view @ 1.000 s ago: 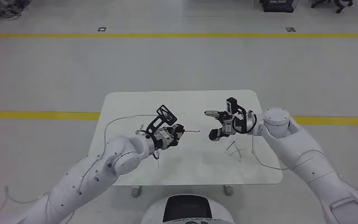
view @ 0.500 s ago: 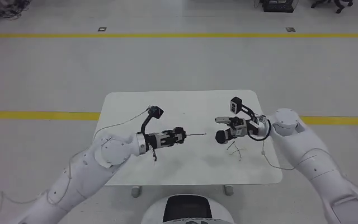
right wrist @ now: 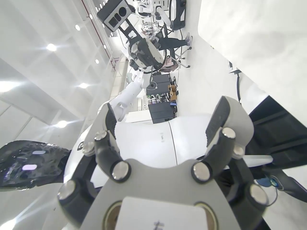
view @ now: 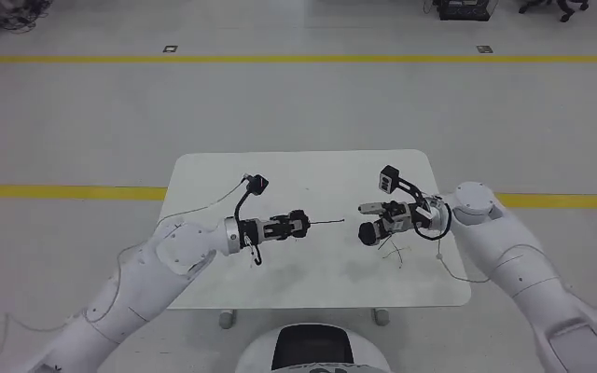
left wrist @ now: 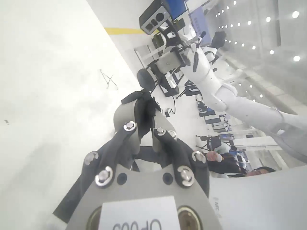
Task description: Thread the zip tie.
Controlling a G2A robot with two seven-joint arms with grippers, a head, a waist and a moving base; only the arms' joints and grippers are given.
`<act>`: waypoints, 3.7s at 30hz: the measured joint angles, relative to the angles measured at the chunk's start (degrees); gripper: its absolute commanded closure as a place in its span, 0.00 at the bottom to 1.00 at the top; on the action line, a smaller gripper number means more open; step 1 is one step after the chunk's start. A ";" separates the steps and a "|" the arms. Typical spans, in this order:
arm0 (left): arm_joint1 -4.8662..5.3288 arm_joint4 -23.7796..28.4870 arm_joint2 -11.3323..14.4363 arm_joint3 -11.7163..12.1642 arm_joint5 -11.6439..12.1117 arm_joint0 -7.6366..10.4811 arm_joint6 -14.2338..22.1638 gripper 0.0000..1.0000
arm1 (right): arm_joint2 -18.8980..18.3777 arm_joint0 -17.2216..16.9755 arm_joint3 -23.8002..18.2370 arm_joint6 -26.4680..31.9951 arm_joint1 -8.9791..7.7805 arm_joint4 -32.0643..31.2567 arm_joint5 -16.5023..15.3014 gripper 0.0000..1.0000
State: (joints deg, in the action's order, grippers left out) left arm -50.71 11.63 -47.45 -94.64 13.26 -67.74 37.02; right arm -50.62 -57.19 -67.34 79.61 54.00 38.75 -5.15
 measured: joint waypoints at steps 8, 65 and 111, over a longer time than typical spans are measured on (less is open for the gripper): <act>-1.39 17.34 0.92 4.69 -4.30 0.66 6.72 1.00 | 5.56 1.75 1.48 0.03 -0.53 1.42 -10.75 0.00; -4.33 24.21 2.71 9.65 -12.48 1.67 9.71 1.00 | -1.83 -2.76 2.99 0.03 3.01 -1.08 -14.33 0.79; -5.11 22.74 1.97 9.63 -13.06 1.46 11.20 0.00 | 0.78 -0.97 5.57 0.03 3.41 -0.45 -14.33 1.00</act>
State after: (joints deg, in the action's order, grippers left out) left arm -55.82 34.37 -45.49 -85.01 0.19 -66.28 48.23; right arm -49.84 -58.16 -61.77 79.64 57.41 38.30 -19.48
